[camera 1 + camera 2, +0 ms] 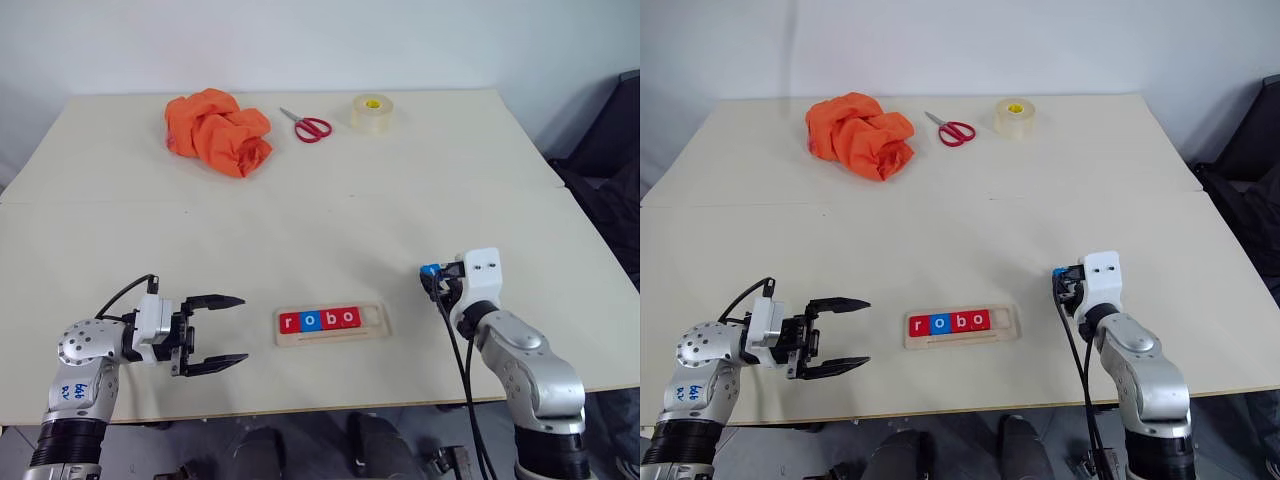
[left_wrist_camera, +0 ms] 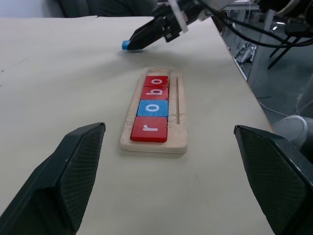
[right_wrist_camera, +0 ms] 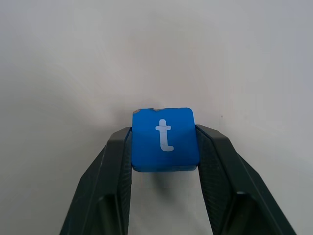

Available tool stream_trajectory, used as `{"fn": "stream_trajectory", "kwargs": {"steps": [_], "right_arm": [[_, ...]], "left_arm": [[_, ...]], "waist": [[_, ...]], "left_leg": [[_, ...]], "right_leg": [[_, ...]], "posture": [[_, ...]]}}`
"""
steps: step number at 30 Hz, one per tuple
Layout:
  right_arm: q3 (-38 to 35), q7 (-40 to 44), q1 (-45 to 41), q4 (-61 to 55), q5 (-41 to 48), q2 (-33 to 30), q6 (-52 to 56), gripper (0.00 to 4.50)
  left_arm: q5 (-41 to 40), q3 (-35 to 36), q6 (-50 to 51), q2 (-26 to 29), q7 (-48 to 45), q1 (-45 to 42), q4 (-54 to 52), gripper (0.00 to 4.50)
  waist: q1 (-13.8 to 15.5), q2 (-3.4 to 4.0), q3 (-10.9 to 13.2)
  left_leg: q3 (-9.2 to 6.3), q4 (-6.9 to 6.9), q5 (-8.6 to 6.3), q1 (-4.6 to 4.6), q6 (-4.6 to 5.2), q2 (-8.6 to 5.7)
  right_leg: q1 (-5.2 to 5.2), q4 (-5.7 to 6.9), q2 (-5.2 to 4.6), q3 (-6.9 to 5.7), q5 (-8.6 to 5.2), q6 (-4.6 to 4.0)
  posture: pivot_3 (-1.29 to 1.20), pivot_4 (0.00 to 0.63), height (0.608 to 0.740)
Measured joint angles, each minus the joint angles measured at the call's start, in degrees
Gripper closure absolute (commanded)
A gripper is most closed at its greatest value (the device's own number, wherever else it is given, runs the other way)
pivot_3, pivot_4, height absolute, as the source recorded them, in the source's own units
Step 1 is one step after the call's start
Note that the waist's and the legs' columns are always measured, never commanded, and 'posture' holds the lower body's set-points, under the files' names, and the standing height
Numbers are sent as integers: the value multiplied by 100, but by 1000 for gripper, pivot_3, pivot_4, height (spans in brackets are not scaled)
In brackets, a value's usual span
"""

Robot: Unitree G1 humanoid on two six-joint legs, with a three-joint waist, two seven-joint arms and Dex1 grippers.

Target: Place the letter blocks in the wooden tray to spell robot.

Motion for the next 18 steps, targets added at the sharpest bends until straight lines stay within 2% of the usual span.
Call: {"fn": "stream_trajectory", "kwargs": {"steps": [4,10,18], "right_arm": [[-202,-195,493,-1165,348,120,992,3035],[-283,-374,747,-1901,555,248,1827,3035],[-283,-277,744,-2030,664,175,2076,267]], "left_arm": [[0,-3,23,0,-47,-9,65,0],[1,-20,47,-14,-62,-66,108,0],[1,-69,47,-84,-61,-70,111,0]], "waist": [[1,-1,0],[-12,-1,-1],[-8,-1,-1]], "left_leg": [[-3,-2,-1,0,-1,2],[-3,-2,-1,3,-1,1],[-3,-2,-1,0,-1,-1]], "right_leg": [[0,-4,-1,-2,-1,-1],[1,-5,-1,-1,-7,-13],[1,-9,-1,-1,-1,-3]], "posture": [[0,150,740],[0,150,740],[0,150,740]]}}
